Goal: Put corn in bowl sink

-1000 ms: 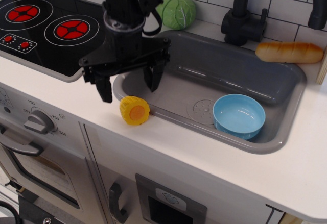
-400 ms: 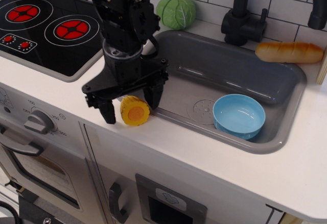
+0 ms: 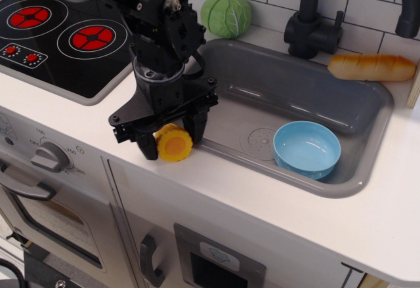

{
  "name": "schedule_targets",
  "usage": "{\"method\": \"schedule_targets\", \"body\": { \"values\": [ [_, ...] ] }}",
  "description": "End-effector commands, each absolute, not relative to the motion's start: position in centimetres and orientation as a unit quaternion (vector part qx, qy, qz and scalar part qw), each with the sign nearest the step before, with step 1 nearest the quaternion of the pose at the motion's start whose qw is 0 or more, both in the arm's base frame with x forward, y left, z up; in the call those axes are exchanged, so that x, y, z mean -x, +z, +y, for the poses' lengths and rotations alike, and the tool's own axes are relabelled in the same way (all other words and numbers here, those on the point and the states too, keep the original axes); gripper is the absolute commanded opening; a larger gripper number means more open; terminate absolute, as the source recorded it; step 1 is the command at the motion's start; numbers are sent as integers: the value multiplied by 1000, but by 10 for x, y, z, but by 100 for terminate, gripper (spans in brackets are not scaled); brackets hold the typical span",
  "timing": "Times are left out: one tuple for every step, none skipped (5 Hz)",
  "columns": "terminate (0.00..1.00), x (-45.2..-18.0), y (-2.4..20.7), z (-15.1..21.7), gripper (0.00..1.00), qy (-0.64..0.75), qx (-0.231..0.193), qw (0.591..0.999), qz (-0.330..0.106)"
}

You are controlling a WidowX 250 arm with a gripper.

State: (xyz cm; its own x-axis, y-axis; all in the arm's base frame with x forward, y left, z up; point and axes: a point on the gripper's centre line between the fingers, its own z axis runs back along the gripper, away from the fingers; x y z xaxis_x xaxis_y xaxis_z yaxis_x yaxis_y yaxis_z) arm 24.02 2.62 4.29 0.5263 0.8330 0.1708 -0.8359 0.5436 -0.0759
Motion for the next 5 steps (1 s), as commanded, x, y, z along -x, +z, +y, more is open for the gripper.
{"method": "schedule_targets", "body": {
  "values": [
    [0,-244,56,25,0,472,-2,876,-99],
    [0,-261,80,17,0,488,5,868,-92],
    [0,-285,93,5,0,505,17,860,-71],
    [0,-307,84,-15,0,501,35,860,-91],
    [0,-322,72,-35,0,499,64,858,-102]
  ]
}}
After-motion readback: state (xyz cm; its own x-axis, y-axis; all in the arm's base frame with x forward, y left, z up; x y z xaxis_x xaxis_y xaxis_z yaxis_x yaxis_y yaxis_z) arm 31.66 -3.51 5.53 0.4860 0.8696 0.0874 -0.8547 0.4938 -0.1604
